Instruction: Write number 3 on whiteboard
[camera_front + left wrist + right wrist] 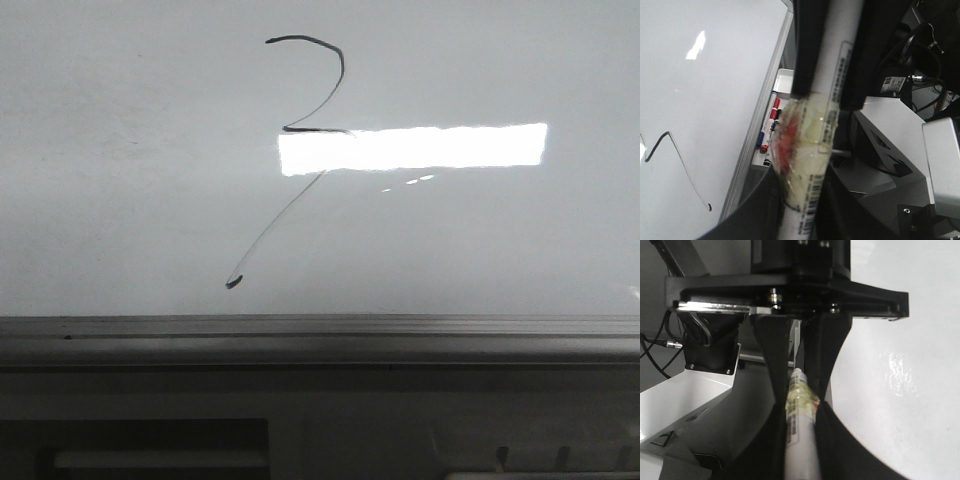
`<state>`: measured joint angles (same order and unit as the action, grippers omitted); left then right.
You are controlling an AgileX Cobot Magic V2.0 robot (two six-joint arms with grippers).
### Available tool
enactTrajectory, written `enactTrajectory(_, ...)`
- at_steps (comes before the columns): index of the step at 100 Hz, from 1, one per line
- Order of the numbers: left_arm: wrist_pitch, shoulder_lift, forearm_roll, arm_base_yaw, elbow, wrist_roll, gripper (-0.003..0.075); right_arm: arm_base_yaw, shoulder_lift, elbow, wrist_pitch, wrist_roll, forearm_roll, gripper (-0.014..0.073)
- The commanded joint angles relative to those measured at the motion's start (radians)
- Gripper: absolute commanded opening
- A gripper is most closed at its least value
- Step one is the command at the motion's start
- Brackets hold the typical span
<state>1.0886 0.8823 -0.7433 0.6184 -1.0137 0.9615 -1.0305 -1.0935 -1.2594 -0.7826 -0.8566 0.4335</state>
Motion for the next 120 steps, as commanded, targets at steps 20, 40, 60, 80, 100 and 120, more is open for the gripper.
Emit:
enactTrajectory(20, -0.133, 0.002, -0.032, 0.001, -0.021, -0.029, -0.0021, -0.005, 0.023, -0.031, 0.128, 0.057, 0.065, 0.0488)
enactTrajectory(40, -0.415, 0.0, -0.034, 0.001, 0.075, -0.127, -0.0021, 0.029, 0.105, -0.031, 0.19, 0.057, 0.042, 0.0669)
enactTrajectory(60, -0.808, 0.028, -0.074, 0.001, 0.236, -0.32, -0.0021, 0.147, 0.199, -0.027, 0.209, 0.135, 0.042, 0.0653)
enactTrajectory(80, -0.998, 0.12, -0.187, 0.001, 0.292, -0.32, -0.0021, 0.216, 0.256, 0.048, 0.141, 0.164, 0.042, 0.0162)
enactTrajectory(100, -0.999, 0.226, -0.217, 0.001, 0.292, -0.32, -0.0021, 0.216, 0.285, 0.153, 0.141, 0.164, 0.042, -0.0061)
enactTrajectory(120, -1.012, 0.314, -0.243, 0.001, 0.292, -0.32, -0.0021, 0.216, 0.29, 0.179, 0.141, 0.164, 0.042, -0.0061)
